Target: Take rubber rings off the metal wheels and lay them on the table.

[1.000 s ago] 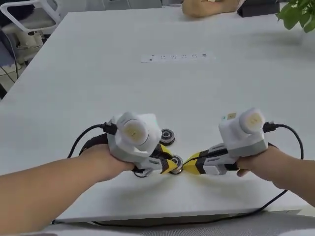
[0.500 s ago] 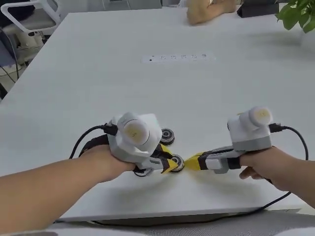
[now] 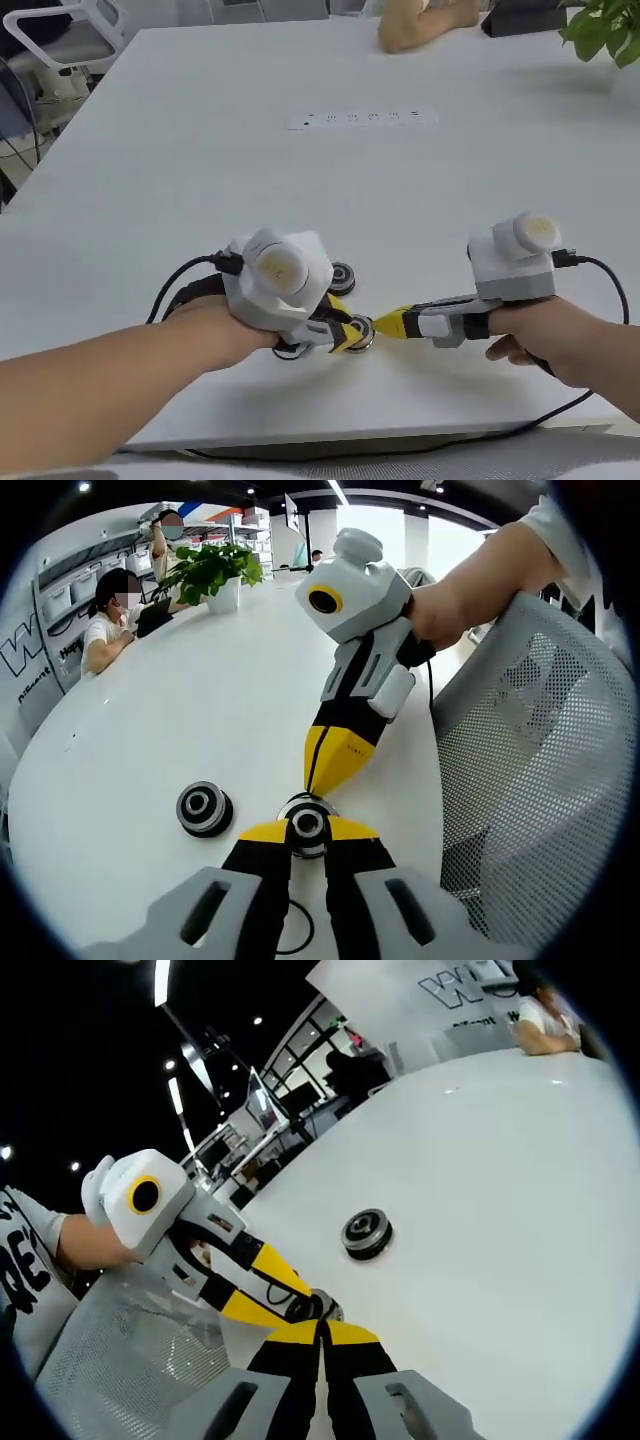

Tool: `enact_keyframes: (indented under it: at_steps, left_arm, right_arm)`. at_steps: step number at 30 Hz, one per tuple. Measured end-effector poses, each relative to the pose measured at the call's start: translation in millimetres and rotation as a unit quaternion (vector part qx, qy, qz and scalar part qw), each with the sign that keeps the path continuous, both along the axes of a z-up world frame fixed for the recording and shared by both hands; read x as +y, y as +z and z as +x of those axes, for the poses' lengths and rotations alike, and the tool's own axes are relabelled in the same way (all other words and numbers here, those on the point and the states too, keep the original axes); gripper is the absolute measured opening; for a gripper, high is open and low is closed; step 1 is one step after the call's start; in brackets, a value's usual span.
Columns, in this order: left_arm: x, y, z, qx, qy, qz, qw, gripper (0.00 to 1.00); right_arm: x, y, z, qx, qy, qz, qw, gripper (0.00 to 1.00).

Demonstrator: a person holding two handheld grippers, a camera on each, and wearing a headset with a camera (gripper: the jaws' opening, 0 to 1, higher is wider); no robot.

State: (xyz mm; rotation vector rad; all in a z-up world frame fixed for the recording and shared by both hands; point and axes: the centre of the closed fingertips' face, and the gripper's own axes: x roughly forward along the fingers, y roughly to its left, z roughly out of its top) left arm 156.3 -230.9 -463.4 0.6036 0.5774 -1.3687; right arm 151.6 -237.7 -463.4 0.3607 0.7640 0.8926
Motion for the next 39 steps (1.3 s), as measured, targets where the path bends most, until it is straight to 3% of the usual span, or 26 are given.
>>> enact_keyframes:
  at_steps: [21, 24, 25, 27, 39]
  left_arm:
    - [-0.1, -0.1, -1.2, -0.001, 0.001, 0.001, 1.0000, 0.07]
    - [-0.3, 0.1, -1.4, -0.002, 0.002, -0.001, 1.0000, 0.07]
    - [0.5, -0.7, -1.6, -0.001, 0.003, 0.001, 1.0000, 0.07]
    - [-0.2, -1.4, -1.1, -0.001, 0.003, -0.003, 1.0000, 0.07]
    - [-1.0, -0.5, -0.2, 0.006, 0.017, -0.014, 0.9997, 0.07]
  right_arm:
    - [11.5, 7.0, -4.1, -0.024, 0.032, -0.006, 0.9992, 0.00]
    - [18.1, 13.4, -8.8, -0.020, 0.046, 0.016, 0.9986, 0.00]
    - [18.8, 17.1, -5.8, -0.037, 0.038, 0.014, 0.9985, 0.00]
    - [21.5, 18.9, -10.7, -0.033, 0.054, 0.010, 0.9979, 0.00]
    - [5.7, 8.3, -0.6, -0.025, 0.027, -0.001, 0.9993, 0.00]
